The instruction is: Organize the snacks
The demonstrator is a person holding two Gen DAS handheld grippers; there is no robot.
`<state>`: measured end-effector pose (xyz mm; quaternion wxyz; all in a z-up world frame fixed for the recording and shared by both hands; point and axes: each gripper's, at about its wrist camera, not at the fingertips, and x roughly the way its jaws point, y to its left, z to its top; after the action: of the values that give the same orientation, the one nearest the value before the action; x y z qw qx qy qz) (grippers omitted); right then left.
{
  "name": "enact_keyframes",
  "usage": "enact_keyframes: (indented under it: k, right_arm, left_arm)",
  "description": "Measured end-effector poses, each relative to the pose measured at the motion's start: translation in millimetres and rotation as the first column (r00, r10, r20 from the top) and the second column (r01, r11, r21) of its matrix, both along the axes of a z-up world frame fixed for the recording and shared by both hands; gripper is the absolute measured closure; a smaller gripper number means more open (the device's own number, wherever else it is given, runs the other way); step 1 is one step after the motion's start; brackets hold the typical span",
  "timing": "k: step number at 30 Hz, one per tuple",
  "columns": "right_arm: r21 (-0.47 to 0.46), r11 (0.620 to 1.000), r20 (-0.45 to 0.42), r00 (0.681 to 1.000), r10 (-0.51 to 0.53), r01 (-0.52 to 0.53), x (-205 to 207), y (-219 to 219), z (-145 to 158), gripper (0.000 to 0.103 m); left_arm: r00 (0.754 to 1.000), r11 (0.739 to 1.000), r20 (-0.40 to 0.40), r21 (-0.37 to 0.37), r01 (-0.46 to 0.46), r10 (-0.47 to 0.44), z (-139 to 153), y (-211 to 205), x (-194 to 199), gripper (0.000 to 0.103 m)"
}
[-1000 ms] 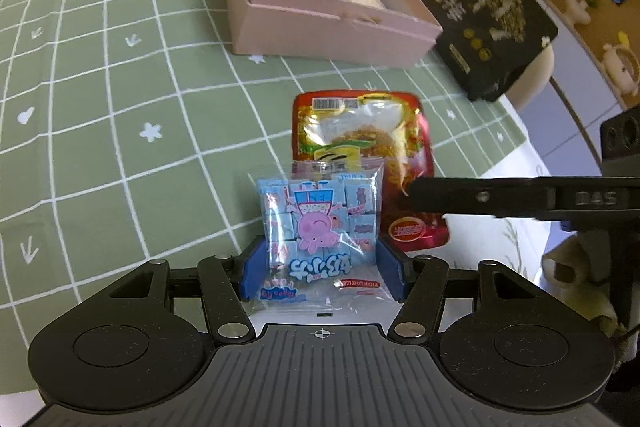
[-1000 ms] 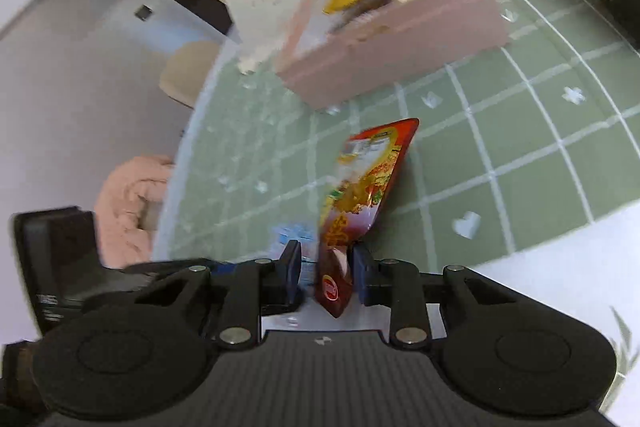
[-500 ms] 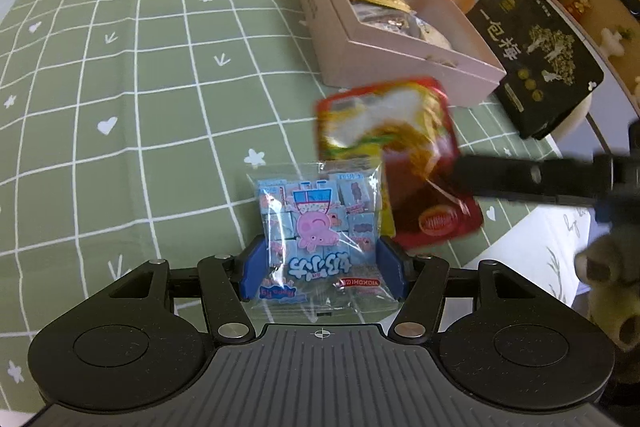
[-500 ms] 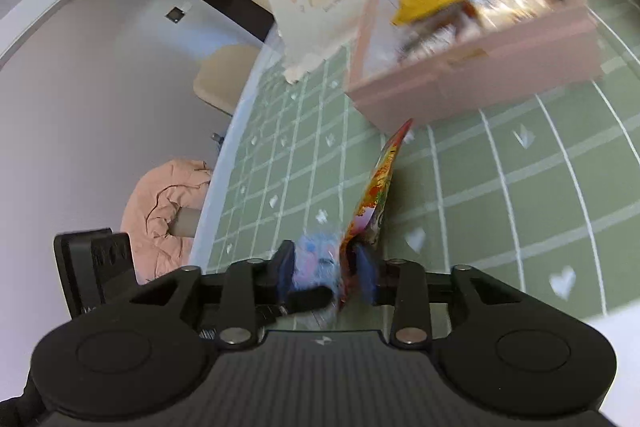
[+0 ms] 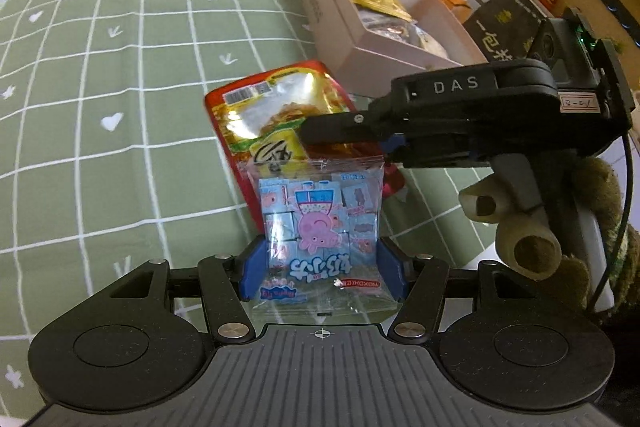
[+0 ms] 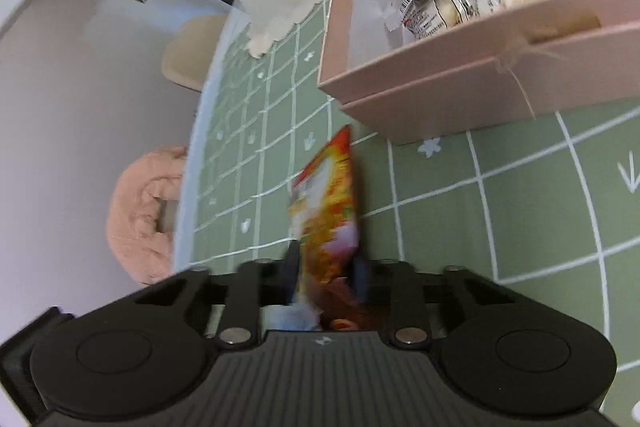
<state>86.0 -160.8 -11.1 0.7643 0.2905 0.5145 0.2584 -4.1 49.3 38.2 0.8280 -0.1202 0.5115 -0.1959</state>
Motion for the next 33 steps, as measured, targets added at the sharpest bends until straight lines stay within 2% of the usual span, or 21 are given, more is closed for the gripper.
enact_keyframes:
  k: [4, 6, 7, 9, 12, 15, 17, 21, 24, 33]
  right_arm:
    - [-0.025, 0.999, 0.02, 1.0, 0.02, -0.02, -6.2, -1.6, 7.4, 0.081]
    - [-0.04, 0.999, 0.045, 0.999, 0.03, -0.029, -8.9, 0.7, 16.7, 0.083]
    - [-0.046, 0.998, 0.061, 0.997, 0.038, -0.036, -11.2, 1.8, 22.7, 0.083]
    - [-0.055, 0.997, 0.094, 0.994, 0.061, -0.056, -18.1, 5.5, 36.6, 0.084]
    - [-0.101, 0.99, 0.164, 0.98, 0.116, -0.1, -31.4, 20.6, 61.9, 0.083]
    - [-0.228, 0.966, 0.225, 0.958, 0.175, -0.123, -42.2, 45.2, 76.7, 0.077]
    - [-0.245, 0.959, 0.209, 0.958, 0.194, -0.14, -37.8, 53.2, 70.7, 0.07]
    - [-0.14, 0.977, 0.201, 0.961, 0.189, -0.163, -18.9, 59.2, 60.2, 0.058]
    - [-0.177, 0.973, 0.167, 0.969, 0.182, -0.152, -8.5, 66.9, 49.0, 0.051]
    - [-0.161, 0.976, 0.128, 0.978, 0.167, -0.145, -14.4, 54.4, 52.3, 0.051]
  left_arm:
    - [0.998, 0.999, 0.028, -0.014, -0.05, 0.05, 12.8, 19.0, -10.1, 0.039]
    - [0.993, 0.993, 0.044, 0.045, -0.107, 0.105, 14.7, 30.1, -12.9, 0.039]
    - [0.991, 0.985, 0.044, 0.104, -0.134, 0.13, 12.3, 33.0, -11.8, 0.039]
    - [0.988, 0.975, 0.026, 0.158, -0.155, 0.153, 4.3, 35.6, -8.5, 0.039]
    - [0.991, 0.978, 0.041, 0.163, -0.129, 0.124, 3.6, 25.7, -9.0, 0.039]
    - [0.994, 0.981, 0.058, 0.165, -0.103, 0.094, 3.1, 16.4, -9.3, 0.039]
    - [0.994, 0.982, 0.063, 0.161, -0.1, 0.091, 2.6, 16.4, -10.9, 0.039]
    - [0.993, 0.982, 0.063, 0.156, -0.107, 0.098, 1.7, 18.3, -8.3, 0.039]
    - [0.993, 0.981, 0.065, 0.165, -0.103, 0.094, 1.6, 18.0, -8.9, 0.039]
    - [0.994, 0.978, 0.073, 0.185, -0.094, 0.082, 1.2, 12.5, -9.6, 0.039]
